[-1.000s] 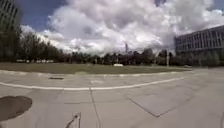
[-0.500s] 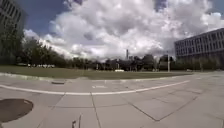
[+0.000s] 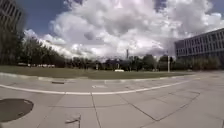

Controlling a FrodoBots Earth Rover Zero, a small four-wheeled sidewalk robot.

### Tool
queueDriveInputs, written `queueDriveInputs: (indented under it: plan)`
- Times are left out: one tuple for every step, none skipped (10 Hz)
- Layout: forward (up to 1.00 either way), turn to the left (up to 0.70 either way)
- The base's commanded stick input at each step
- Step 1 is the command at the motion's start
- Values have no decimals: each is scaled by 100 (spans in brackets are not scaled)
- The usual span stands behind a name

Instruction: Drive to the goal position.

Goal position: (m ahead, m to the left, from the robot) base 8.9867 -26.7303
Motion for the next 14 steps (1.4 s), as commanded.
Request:
queueDriveInputs:
  plan:
    - [100, -5]
    - [100, -40]
    - [100, -40]
    - [100, -40]
    - [100, -40]
    - [100, -40]
    - [100, -40]
    - [100, -40]
    - [100, -40]
    - [100, -40]
    - [100, -40]
    - [100, -40]
    - [100, -40]
    - [100, -40]
